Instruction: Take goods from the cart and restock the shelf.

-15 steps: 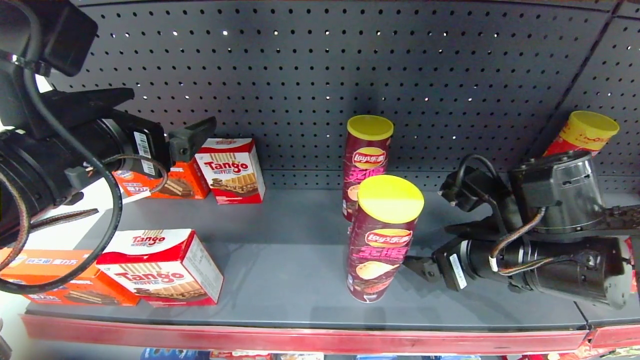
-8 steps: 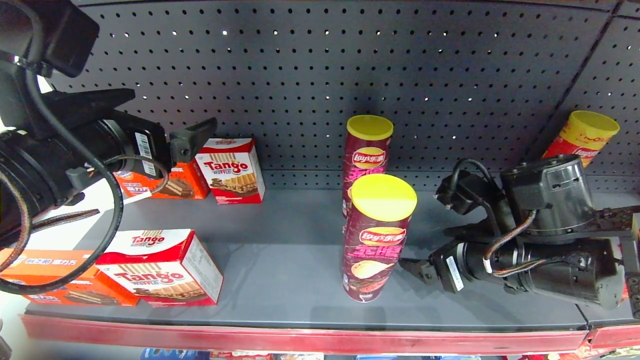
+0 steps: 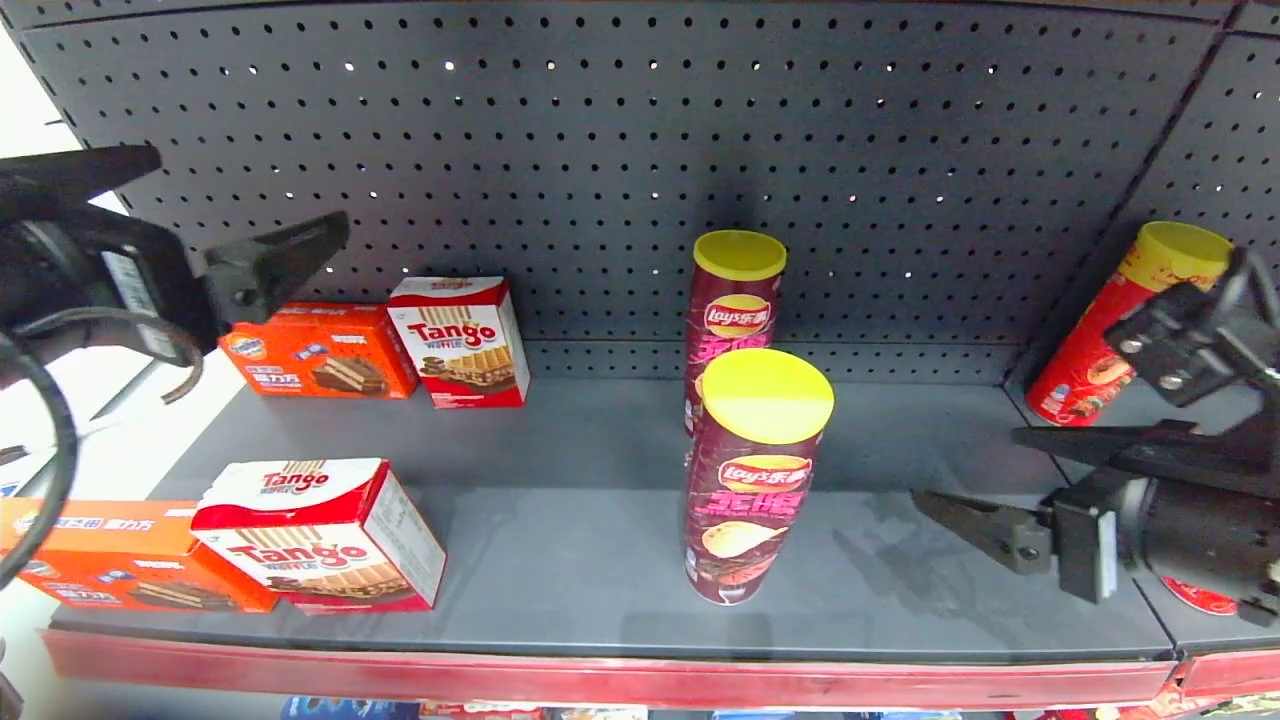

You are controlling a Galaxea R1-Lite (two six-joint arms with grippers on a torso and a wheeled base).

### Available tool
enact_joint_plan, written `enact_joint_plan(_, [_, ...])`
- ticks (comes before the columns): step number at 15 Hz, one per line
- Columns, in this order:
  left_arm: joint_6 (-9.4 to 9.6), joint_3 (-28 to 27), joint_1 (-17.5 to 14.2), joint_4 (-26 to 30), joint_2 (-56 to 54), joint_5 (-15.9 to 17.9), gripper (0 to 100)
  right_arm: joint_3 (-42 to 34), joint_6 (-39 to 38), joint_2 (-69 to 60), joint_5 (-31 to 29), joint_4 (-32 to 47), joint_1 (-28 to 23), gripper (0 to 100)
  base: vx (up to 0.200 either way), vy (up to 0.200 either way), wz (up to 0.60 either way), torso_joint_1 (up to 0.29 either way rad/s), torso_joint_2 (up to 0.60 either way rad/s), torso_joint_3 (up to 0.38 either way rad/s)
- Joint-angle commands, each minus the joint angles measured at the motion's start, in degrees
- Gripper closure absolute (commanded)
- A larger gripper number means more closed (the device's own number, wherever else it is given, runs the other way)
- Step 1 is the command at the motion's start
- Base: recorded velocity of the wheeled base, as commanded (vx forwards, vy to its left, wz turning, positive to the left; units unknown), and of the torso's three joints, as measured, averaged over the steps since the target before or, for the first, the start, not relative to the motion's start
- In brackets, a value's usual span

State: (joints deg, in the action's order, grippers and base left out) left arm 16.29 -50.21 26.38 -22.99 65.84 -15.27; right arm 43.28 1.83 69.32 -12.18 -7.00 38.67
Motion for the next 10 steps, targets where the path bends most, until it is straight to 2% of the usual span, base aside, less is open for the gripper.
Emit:
enact_joint_plan(1, [2.17,0.9,0.2,4.4,-9.9,-0.1,0,-7.9,1.1,-14.2,-0.7,0.0,2.2,0,0.000,0.000,0.00,0.000,0.00,0.000])
enact_joint_plan(2, [2.79,2.6,0.2,7.6,-14.7,-0.2,0,-9.1,1.7,-16.2,-1.4,0.0,2.2,0,0.000,0.000,0.00,0.000,0.00,0.000])
enact_joint_plan(3, [2.79,6.7,0.2,12.3,-22.0,-0.2,0,-13.6,2.4,-21.9,-1.9,-0.1,2.2,0,0.000,0.000,0.00,0.000,0.00,0.000])
enact_joint_plan(5, [2.87,12.7,-0.1,17.6,-32.0,-0.3,0,-18.1,2.3,-29.1,-1.7,0.0,2.1,0,0.000,0.000,0.00,0.000,0.00,0.000])
enact_joint_plan(6, [2.96,13.7,-0.4,18.8,-33.8,-0.3,0,-18.8,2.3,-30.2,-1.8,0.0,2.0,0,0.000,0.000,0.00,0.000,0.00,0.000])
enact_joint_plan(8, [3.66,20.2,-0.8,27.0,-44.7,-0.3,0,-23.5,2.2,-36.7,-2.2,0.0,1.1,0,0.000,0.000,0.00,0.000,0.00,0.000])
enact_joint_plan(10, [4.02,24.3,-4.0,30.5,-50.7,-0.1,0,-26.5,2.3,-42.2,-3.3,0.0,-1.9,0,0.000,0.000,0.00,0.000,0.00,0.000])
